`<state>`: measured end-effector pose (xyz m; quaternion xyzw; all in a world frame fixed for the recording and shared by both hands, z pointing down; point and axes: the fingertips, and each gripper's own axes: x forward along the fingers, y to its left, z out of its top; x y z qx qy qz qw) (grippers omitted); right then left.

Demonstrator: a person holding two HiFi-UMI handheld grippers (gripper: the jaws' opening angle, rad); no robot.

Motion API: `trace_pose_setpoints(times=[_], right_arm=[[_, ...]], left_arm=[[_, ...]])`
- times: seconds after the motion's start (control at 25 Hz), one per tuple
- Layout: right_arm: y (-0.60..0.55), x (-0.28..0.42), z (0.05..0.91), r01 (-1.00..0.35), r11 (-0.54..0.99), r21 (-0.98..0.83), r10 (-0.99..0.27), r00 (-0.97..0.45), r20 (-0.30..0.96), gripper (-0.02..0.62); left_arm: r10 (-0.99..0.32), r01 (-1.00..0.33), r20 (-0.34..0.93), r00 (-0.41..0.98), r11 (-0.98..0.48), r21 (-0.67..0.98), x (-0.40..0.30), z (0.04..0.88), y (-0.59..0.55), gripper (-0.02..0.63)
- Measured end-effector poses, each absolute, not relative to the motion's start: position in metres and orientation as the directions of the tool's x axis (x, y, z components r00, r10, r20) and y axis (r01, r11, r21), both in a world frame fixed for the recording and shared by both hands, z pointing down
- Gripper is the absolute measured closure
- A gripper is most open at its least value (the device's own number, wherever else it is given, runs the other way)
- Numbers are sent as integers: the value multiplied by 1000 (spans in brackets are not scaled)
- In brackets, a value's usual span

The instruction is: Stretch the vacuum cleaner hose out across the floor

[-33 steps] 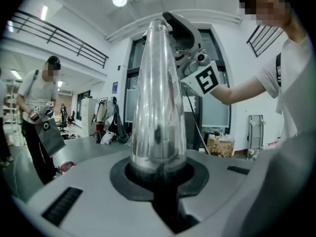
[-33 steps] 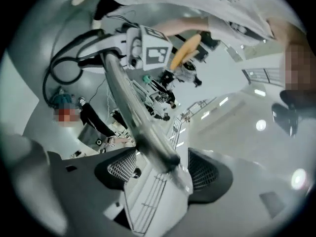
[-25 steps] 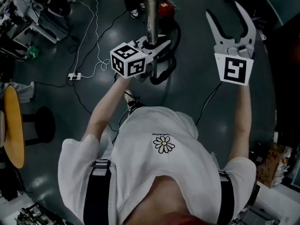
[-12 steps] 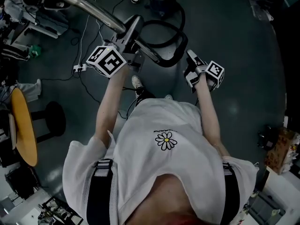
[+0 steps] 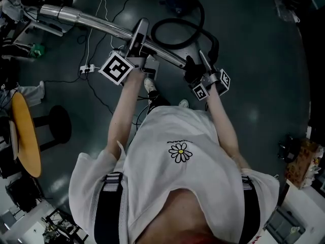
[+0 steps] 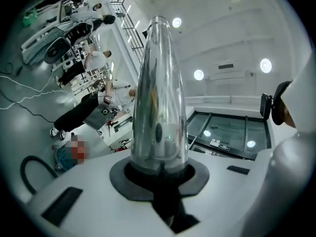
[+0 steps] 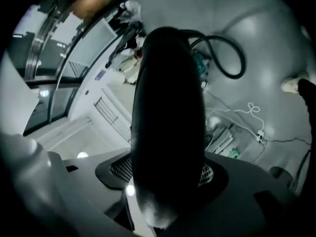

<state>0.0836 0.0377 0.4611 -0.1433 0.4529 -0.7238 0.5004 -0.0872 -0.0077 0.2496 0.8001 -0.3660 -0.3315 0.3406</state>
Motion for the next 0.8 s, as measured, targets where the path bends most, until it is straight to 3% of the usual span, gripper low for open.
trace_pose_setpoints(times=[0.08,0.12,0.2,0.36,0.48,0.72,0.8], right_arm=[[30,91,462,604,-81,-793,-902,-383,-200,324],[28,101,462,606,-65,-793,-925,-335,-179,464],[24,123,452,619,-3,-786,-958,-226,-174,537],[20,154,426,560,117,-820,-966,-128,-226,543],[15,180,408,521,181,-834,-957,-103,-273,543],[-13,216,352,376,279,-884,-927,-134,-349,541],[-20,227,331,305,303,-903,-915,-172,-365,541]], left_arm=[[-772,-355,-279,572,-539,764,-81,253,-8,546],[-749,-343,-287,597,-562,753,-77,253,-7,546],[-733,-315,-305,608,-576,754,-74,253,-6,545],[-693,-275,-260,672,-560,782,-65,263,5,536],[-540,-287,-149,828,-638,714,-37,273,26,490],[-463,-346,28,886,-620,705,-18,302,37,393],[-382,-383,151,912,-655,651,-11,322,54,385]])
